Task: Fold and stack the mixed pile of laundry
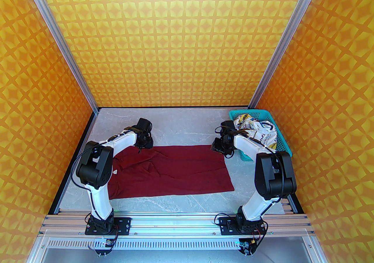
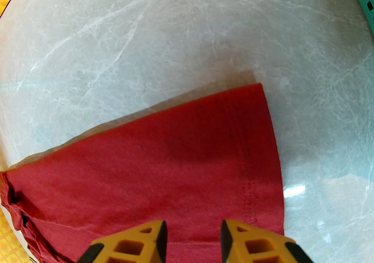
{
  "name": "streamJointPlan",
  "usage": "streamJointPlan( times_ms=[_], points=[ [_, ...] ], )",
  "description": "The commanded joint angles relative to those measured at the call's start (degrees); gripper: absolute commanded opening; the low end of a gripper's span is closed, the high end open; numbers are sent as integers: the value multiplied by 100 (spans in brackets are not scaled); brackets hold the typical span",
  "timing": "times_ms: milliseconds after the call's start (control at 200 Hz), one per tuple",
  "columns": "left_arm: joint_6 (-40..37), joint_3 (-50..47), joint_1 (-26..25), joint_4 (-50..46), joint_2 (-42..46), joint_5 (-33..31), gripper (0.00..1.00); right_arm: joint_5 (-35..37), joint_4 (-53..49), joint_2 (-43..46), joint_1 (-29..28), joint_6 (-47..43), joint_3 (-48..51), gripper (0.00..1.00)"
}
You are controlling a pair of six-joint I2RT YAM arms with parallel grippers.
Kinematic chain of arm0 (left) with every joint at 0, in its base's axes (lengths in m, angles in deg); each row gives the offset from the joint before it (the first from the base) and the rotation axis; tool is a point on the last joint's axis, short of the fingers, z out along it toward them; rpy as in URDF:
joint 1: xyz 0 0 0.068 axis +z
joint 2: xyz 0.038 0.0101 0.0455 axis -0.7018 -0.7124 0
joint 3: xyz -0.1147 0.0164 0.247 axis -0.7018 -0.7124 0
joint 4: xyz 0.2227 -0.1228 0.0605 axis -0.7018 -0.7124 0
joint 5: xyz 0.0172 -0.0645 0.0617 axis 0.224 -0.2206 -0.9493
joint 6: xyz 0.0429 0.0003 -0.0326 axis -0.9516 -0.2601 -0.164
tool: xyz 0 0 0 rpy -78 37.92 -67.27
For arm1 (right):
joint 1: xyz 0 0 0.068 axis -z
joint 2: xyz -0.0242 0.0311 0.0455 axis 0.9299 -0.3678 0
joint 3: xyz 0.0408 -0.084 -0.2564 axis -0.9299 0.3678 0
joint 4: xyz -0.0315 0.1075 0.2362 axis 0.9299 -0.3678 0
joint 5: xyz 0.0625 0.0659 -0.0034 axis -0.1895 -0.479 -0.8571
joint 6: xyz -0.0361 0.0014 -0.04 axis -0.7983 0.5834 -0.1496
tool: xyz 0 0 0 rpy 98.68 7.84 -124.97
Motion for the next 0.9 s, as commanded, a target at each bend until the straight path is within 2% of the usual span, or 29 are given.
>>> streamJointPlan(
  times_ms=[0,305,440,570,895],
  points=[
    [77,-59,-79,-204,22,-27,38,-101,-69,-87,-15,-76,-113,36],
    [76,137,-169,-535,-359,-341,37,-111,-82,-69,-15,-100,-108,36],
    [76,59,-170,-509,-352,-409,25,-117,-83,-73,-15,-98,-111,36],
    [123,-4,-171,-476,-297,-411,9,-119,-82,-76,-15,-101,-110,36],
    [337,-432,-210,-336,345,-452,0,-124,-70,-81,-15,-95,-103,36]
  ],
)
